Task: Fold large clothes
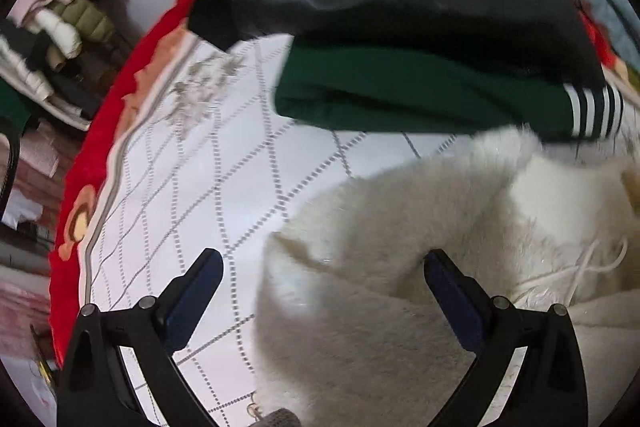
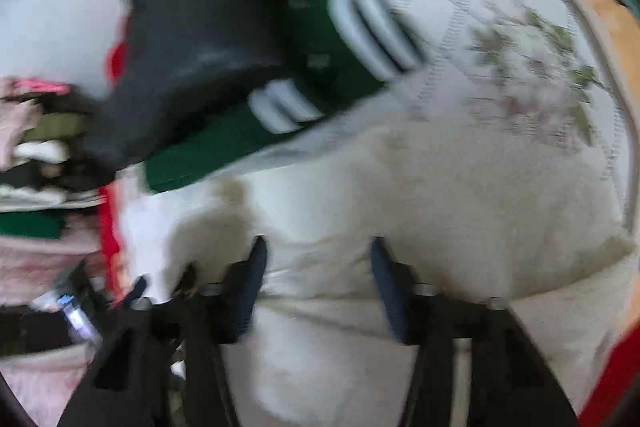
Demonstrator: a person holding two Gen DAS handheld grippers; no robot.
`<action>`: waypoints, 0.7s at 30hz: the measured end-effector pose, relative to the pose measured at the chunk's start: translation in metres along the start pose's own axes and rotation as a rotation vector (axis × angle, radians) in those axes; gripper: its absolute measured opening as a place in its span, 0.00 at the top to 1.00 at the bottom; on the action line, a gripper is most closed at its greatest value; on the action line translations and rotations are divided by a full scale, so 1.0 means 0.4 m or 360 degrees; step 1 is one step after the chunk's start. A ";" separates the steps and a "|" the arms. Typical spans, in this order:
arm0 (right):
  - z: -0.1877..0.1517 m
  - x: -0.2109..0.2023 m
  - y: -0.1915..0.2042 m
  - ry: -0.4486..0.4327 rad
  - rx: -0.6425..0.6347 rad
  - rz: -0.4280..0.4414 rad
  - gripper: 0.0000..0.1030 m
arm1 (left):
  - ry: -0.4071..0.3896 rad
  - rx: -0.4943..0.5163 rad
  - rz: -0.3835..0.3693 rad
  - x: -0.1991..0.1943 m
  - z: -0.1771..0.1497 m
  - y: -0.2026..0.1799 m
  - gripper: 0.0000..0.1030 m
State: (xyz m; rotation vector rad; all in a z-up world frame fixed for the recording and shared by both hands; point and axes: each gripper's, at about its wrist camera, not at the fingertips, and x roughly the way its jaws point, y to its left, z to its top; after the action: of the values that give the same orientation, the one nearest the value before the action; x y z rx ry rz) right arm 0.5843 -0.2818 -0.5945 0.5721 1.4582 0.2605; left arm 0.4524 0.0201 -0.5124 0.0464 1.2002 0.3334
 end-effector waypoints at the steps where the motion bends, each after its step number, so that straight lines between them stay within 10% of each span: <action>1: -0.008 0.016 0.009 0.0078 -0.0029 0.0078 0.44 | 0.0000 -0.0020 -0.0001 -0.001 0.003 0.005 0.00; 6: -0.014 0.212 0.035 0.0441 -0.0093 0.0085 0.44 | 0.0028 -0.0063 0.0023 0.015 0.002 0.011 0.00; 10: -0.027 0.288 0.061 0.0510 -0.0258 0.0004 0.86 | -0.0011 -0.0040 0.0047 0.006 -0.004 0.013 0.00; 15: -0.019 0.159 0.141 0.0027 -0.0416 -0.0226 0.88 | -0.0049 -0.0069 0.0015 -0.014 -0.018 0.040 0.00; 21: 0.022 0.178 0.083 0.0277 -0.0309 -0.0204 0.74 | -0.0071 -0.0053 -0.0014 -0.073 -0.036 0.054 0.00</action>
State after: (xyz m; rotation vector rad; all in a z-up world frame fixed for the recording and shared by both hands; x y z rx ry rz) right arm 0.6070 -0.2200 -0.6385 0.3032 1.6095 0.3535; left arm 0.4247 0.0305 -0.4865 0.0197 1.1505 0.3428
